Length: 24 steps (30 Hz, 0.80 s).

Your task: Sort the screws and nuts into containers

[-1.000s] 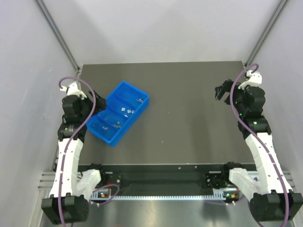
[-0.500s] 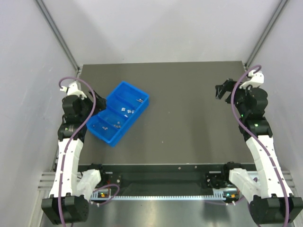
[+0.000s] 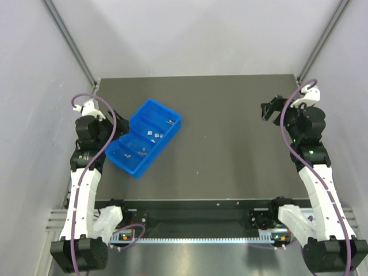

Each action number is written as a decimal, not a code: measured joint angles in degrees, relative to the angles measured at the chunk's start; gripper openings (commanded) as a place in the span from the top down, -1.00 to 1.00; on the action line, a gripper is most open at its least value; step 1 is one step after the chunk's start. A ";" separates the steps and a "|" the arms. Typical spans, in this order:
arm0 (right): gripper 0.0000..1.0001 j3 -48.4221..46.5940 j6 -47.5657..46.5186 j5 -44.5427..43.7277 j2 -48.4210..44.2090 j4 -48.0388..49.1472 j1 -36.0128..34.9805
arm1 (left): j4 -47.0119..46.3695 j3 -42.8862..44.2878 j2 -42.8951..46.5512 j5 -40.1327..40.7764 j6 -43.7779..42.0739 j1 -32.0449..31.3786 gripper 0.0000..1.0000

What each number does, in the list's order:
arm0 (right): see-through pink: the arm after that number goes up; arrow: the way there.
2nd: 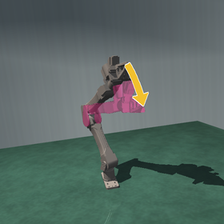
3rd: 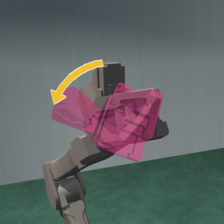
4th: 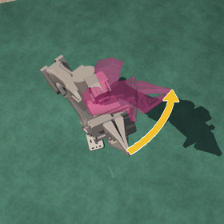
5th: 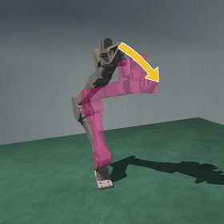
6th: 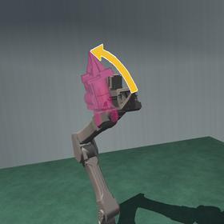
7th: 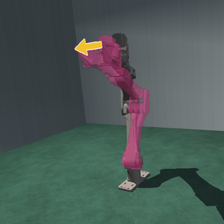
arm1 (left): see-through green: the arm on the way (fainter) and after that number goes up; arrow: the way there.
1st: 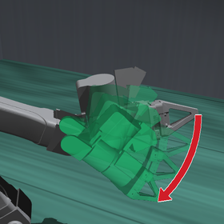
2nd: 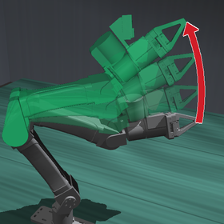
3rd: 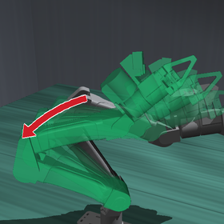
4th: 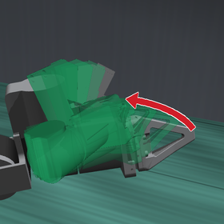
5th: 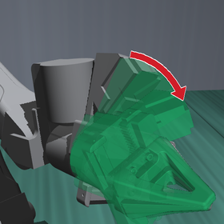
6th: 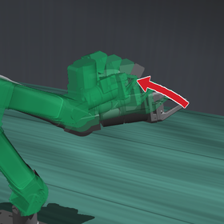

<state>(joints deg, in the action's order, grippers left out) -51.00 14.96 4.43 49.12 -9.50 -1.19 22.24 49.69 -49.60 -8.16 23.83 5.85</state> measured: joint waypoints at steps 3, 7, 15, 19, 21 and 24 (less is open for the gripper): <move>-0.99 0.00 0.00 0.04 0.00 0.09 0.00 | 0.02 0.00 0.00 0.00 0.00 0.00 -0.69; -0.99 0.02 -0.04 0.11 0.00 0.09 0.00 | 0.00 0.00 0.02 0.00 0.00 0.00 -0.69; -0.99 1.38 -0.46 0.22 -0.31 0.55 0.00 | 0.00 -0.02 0.02 -0.02 0.00 0.00 -0.69; -0.99 1.60 -0.46 0.22 -0.37 0.55 0.00 | 0.00 -0.04 0.09 -0.02 0.00 0.00 -0.69; -1.00 1.62 -0.46 0.22 -0.37 0.57 0.00 | -0.04 -0.20 0.33 -0.02 -0.02 0.00 -0.69; -0.99 1.62 -0.46 0.24 -0.37 0.57 0.00 | -0.04 -0.33 0.48 -0.15 0.00 0.00 -0.69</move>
<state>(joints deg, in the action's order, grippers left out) -49.39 14.50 4.67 48.75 -8.93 -1.19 22.20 49.36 -49.12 -8.32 23.83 5.85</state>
